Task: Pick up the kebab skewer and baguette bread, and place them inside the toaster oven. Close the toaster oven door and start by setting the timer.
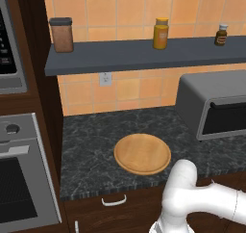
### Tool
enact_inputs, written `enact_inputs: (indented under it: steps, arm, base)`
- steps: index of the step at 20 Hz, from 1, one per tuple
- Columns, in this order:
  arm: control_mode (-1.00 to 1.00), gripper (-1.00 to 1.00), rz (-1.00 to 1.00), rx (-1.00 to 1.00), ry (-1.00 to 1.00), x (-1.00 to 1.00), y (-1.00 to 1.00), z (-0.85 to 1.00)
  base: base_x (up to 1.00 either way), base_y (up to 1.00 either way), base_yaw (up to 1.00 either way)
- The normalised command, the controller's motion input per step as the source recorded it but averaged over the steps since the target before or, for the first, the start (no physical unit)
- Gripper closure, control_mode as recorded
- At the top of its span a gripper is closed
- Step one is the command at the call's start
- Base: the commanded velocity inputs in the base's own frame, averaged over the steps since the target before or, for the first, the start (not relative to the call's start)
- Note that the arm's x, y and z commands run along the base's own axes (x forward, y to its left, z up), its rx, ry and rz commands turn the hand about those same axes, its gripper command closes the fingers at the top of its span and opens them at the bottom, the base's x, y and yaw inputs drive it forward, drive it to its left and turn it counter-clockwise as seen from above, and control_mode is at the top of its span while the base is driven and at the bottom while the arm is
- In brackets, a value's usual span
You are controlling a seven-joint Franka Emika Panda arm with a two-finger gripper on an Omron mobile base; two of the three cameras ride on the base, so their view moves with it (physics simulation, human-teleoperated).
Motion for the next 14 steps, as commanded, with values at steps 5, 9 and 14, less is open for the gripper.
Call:
enact_inputs:
  steps: [5,9,14]
  arm:
    - [-1.0,1.0,0.0,0.0,0.0,0.0,0.0,0.0]
    - [-1.0,1.0,0.0,0.0,0.0,0.0,0.0,0.0]
    - [-1.0,1.0,0.0,0.04,0.0,0.0,0.0,0.0]
  base:
    - [0.0,0.0,0.0]
    - [0.0,0.0,0.0]
    - [0.0,0.0,0.0]
